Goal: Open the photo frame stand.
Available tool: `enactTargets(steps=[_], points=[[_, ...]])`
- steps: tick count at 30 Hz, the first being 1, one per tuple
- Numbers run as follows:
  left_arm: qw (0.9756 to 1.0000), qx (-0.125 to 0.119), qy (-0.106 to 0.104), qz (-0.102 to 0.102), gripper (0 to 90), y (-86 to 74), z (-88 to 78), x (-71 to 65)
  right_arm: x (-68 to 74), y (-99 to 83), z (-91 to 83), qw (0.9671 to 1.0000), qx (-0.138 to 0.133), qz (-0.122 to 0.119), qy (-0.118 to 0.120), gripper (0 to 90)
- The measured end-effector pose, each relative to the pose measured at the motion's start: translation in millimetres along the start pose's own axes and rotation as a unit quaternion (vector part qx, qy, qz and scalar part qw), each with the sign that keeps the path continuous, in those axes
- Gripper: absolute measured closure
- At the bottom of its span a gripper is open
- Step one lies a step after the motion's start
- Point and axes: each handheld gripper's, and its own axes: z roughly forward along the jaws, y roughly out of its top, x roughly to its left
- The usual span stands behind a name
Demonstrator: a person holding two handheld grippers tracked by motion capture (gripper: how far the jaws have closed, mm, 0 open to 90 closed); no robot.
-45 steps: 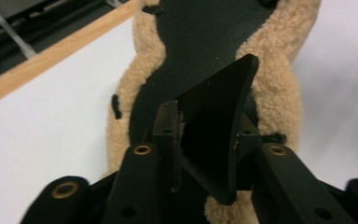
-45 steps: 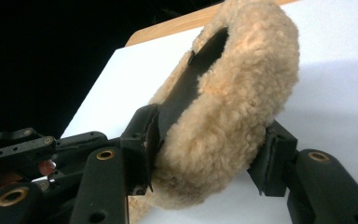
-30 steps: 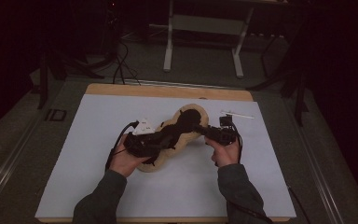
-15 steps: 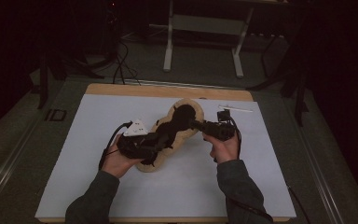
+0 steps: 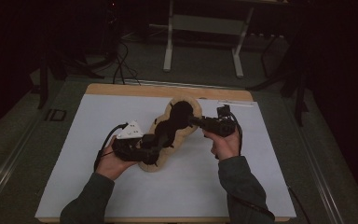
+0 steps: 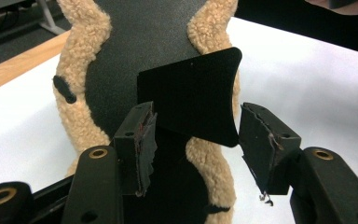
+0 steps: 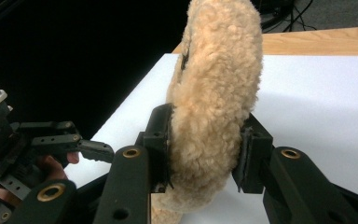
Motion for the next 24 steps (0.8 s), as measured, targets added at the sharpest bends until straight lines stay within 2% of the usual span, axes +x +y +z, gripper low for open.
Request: enactTargets(steps=[4,13,24], points=[[1.0000,-0.007,0.001,0.001,47.0,0.3,-2.3,0.1,0.7,3.8,-4.0,0.9999,0.001,-0.010,-0.001,63.8],[0.9995,-0.017,0.025,-0.011,47.1,-0.4,-8.3,7.2,1.0,12.0,-15.0,0.9993,0.004,-0.036,-0.002,64.4],[0.9994,-0.008,0.030,-0.011,47.1,0.9,-5.4,12.3,4.6,17.4,-23.2,0.9973,0.015,-0.071,0.002,64.6]])
